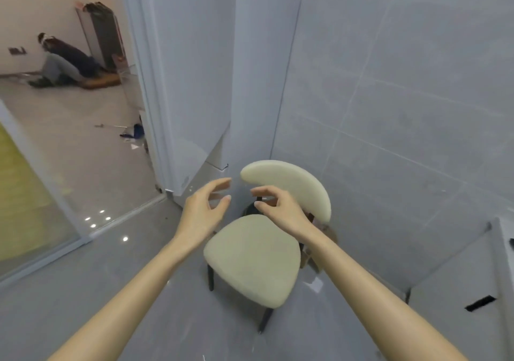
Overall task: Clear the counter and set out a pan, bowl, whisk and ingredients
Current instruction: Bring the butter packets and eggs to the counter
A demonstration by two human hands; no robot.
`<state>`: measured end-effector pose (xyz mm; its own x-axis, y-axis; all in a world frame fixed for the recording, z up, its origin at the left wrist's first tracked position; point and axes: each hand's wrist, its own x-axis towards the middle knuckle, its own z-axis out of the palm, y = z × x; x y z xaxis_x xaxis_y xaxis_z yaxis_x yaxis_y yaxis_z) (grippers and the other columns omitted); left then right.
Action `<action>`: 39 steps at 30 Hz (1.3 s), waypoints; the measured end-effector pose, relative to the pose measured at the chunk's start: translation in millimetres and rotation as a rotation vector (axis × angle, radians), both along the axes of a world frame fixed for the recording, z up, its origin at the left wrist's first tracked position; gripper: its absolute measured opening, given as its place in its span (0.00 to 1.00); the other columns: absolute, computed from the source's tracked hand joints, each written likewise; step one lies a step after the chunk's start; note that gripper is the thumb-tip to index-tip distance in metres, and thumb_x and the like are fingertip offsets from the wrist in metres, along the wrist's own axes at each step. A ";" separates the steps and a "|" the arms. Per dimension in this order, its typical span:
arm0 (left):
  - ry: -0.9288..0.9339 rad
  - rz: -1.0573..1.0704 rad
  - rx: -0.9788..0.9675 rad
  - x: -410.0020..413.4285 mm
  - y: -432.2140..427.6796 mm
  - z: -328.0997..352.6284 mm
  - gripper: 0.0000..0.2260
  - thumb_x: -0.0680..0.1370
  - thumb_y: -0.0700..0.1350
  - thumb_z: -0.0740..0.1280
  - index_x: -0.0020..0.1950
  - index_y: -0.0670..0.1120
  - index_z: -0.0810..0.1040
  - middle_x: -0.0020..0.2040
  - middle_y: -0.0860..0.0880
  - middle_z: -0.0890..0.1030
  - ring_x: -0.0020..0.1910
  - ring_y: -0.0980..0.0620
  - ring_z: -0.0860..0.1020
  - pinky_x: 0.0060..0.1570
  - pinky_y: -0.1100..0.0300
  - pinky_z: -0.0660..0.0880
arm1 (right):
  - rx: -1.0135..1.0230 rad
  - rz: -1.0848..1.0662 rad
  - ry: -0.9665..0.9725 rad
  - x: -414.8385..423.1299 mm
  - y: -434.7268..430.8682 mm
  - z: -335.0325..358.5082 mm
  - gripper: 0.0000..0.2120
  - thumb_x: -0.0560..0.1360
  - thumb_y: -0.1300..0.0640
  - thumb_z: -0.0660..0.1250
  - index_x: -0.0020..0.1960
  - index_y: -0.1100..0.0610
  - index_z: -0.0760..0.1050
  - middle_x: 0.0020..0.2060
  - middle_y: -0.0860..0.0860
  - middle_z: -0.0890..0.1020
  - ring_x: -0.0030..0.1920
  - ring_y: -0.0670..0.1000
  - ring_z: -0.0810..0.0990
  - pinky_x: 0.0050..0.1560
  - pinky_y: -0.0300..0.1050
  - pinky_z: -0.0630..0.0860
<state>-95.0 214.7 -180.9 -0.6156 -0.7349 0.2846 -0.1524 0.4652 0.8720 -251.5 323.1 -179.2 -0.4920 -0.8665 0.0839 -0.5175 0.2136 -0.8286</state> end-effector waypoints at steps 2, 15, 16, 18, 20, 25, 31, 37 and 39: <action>0.000 0.057 0.007 13.7 -8.0 -5.1 0.15 0.77 0.40 0.66 0.63 0.49 0.76 0.59 0.55 0.79 0.57 0.57 0.77 0.52 0.73 0.70 | 0.017 0.048 0.000 10.3 -12.8 -4.9 0.14 0.77 0.59 0.66 0.62 0.52 0.77 0.59 0.45 0.79 0.54 0.47 0.79 0.56 0.39 0.73; -0.010 0.260 0.113 105.6 -127.1 -42.3 0.14 0.77 0.37 0.64 0.62 0.43 0.77 0.56 0.50 0.80 0.51 0.57 0.78 0.48 0.79 0.69 | 0.152 0.225 -0.074 106.1 -138.5 -58.6 0.14 0.75 0.59 0.67 0.60 0.51 0.78 0.57 0.44 0.81 0.54 0.48 0.80 0.56 0.38 0.74; -0.013 0.262 0.121 112.9 -144.7 -44.9 0.14 0.77 0.37 0.64 0.62 0.43 0.77 0.56 0.51 0.80 0.51 0.57 0.78 0.50 0.77 0.70 | 0.160 0.232 -0.080 116.1 -156.0 -64.2 0.14 0.75 0.59 0.67 0.60 0.51 0.78 0.57 0.44 0.81 0.53 0.48 0.80 0.55 0.37 0.74; -0.020 0.257 0.131 127.9 -181.8 -49.8 0.13 0.77 0.37 0.64 0.62 0.44 0.77 0.56 0.51 0.80 0.51 0.57 0.78 0.48 0.76 0.71 | 0.175 0.235 -0.093 136.5 -191.9 -74.9 0.14 0.75 0.59 0.67 0.60 0.51 0.78 0.56 0.43 0.81 0.51 0.49 0.81 0.53 0.35 0.74; -0.021 0.246 0.143 145.3 -224.3 -52.2 0.14 0.77 0.36 0.64 0.61 0.44 0.77 0.54 0.51 0.80 0.50 0.57 0.78 0.43 0.79 0.71 | 0.182 0.225 -0.114 157.5 -232.3 -84.6 0.14 0.75 0.59 0.67 0.60 0.52 0.78 0.55 0.43 0.81 0.52 0.49 0.81 0.51 0.33 0.73; -0.094 0.170 0.158 183.0 -328.6 -43.4 0.14 0.77 0.37 0.63 0.62 0.46 0.77 0.54 0.52 0.80 0.47 0.60 0.77 0.46 0.78 0.69 | 0.172 0.133 -0.138 192.2 -323.6 -84.1 0.14 0.75 0.60 0.67 0.60 0.53 0.78 0.55 0.45 0.82 0.50 0.47 0.80 0.50 0.35 0.73; -0.129 -0.007 0.148 184.2 -436.4 -24.6 0.14 0.78 0.38 0.63 0.63 0.46 0.76 0.55 0.52 0.80 0.51 0.58 0.78 0.51 0.71 0.73 | 0.102 -0.067 -0.153 192.4 -409.6 -65.0 0.14 0.75 0.61 0.67 0.60 0.54 0.78 0.57 0.47 0.81 0.52 0.47 0.80 0.57 0.43 0.77; -0.113 -0.164 0.092 129.8 -510.6 -12.5 0.14 0.78 0.40 0.64 0.64 0.46 0.76 0.58 0.51 0.80 0.52 0.57 0.78 0.55 0.64 0.73 | 0.053 -0.240 -0.151 165.8 -471.9 -54.3 0.14 0.75 0.61 0.66 0.60 0.52 0.78 0.58 0.46 0.80 0.51 0.49 0.82 0.55 0.45 0.78; -0.107 -0.232 0.069 103.6 -538.6 -10.2 0.14 0.78 0.40 0.64 0.65 0.45 0.75 0.57 0.51 0.80 0.52 0.58 0.78 0.55 0.67 0.71 | 0.037 -0.290 -0.158 152.3 -500.7 -57.5 0.14 0.76 0.61 0.66 0.60 0.52 0.77 0.59 0.46 0.80 0.51 0.50 0.81 0.54 0.44 0.78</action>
